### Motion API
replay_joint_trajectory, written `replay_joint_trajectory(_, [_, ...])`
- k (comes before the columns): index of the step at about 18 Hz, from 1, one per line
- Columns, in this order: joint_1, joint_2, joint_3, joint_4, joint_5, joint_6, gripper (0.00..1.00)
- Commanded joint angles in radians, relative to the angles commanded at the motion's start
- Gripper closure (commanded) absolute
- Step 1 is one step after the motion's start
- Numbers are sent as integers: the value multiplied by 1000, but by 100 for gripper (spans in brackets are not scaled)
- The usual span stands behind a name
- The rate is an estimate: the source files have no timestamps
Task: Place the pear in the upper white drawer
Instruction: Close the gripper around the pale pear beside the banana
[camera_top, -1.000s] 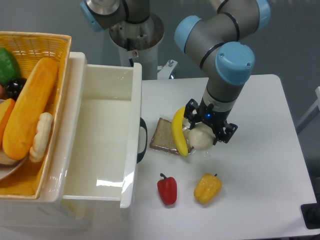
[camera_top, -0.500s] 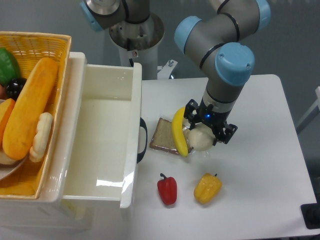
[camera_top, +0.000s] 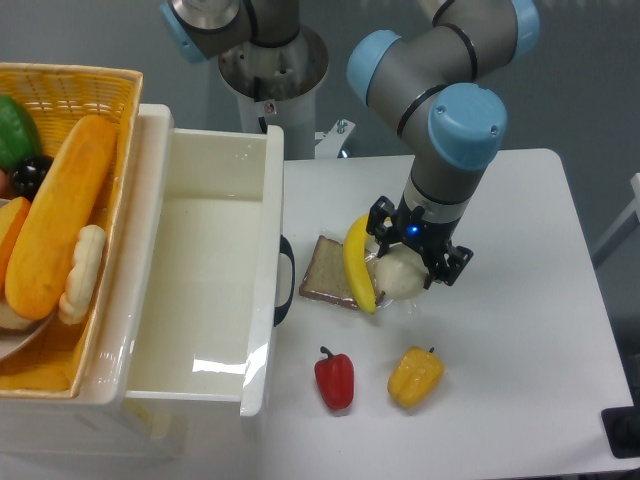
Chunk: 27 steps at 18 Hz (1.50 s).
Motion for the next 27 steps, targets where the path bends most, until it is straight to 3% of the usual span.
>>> replay_joint_trajectory(24, [-3,0,2,-2,25,-5,51])
replay_joint_trajectory(27, [-3,2,21,-24,26,-9,51])
